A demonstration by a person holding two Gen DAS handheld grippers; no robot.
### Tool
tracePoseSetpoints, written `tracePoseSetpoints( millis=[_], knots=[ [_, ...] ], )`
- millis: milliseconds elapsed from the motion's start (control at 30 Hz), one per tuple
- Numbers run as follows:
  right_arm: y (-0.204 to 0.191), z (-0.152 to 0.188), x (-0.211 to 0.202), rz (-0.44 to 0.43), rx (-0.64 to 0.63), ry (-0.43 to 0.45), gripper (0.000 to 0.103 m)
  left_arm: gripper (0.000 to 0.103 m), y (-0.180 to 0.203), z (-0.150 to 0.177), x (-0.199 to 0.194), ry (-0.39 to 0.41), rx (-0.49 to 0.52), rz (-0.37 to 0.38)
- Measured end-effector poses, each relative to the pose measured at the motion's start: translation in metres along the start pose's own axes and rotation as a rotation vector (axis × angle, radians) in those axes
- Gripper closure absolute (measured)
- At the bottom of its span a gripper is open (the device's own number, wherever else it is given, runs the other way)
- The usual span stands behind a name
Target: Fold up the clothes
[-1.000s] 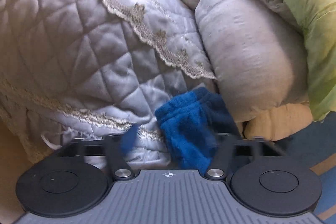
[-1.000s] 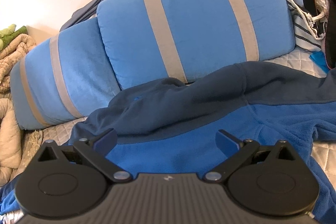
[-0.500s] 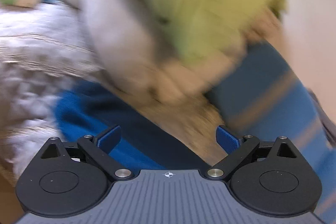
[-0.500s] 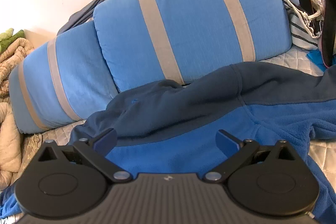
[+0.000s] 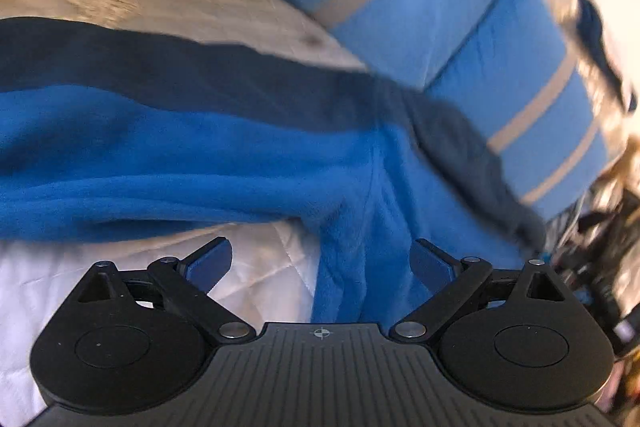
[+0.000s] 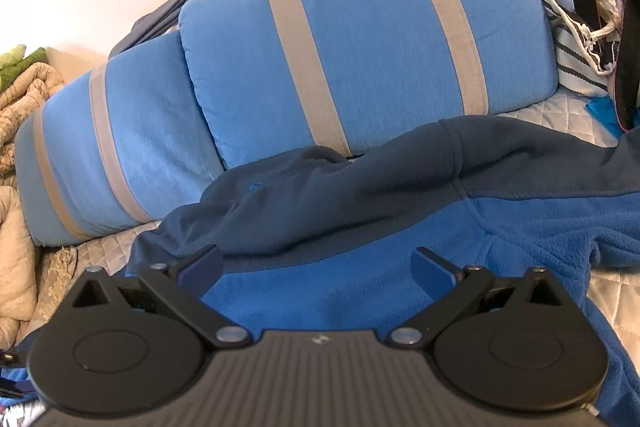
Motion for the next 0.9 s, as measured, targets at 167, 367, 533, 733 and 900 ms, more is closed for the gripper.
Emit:
tracePoseSetpoints(
  millis=[167, 367, 533, 733, 900],
  knots=[
    [-0.001, 0.001, 0.001, 0.001, -0.009, -0.003, 0.000, 0.016, -0.002, 0.007, 0.044, -0.061, 0.009, 0.015],
    [-0.003, 0.002, 0.002, -0.001, -0.017, -0.010, 0.000, 0.080, 0.002, 0.013, 0.055, -0.050, -0.054, 0.060],
    [-0.004, 0.002, 0.004, -0.002, -0.024, -0.016, 0.000, 0.084, 0.021, 0.024, 0.049, -0.090, -0.011, 0.094],
    [-0.005, 0.003, 0.004, 0.000, -0.030, -0.015, 0.000, 0.084, 0.029, 0.027, 0.040, -0.142, 0.045, 0.027],
    [-0.003, 0.003, 0.004, 0.009, -0.016, -0.018, 0.000, 0.069, 0.018, 0.022, 0.021, -0.127, 0.064, -0.095]
  ],
)
Point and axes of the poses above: each gripper's, at about its wrist camera, not at the fingertips, and x roughly the way its jaws point, y to its right, z to its underside, the point moved 8 cm from there along x, roughly the way its jaws point, and after that the axes turned 15 degrees about z, right-handed, at the moved point
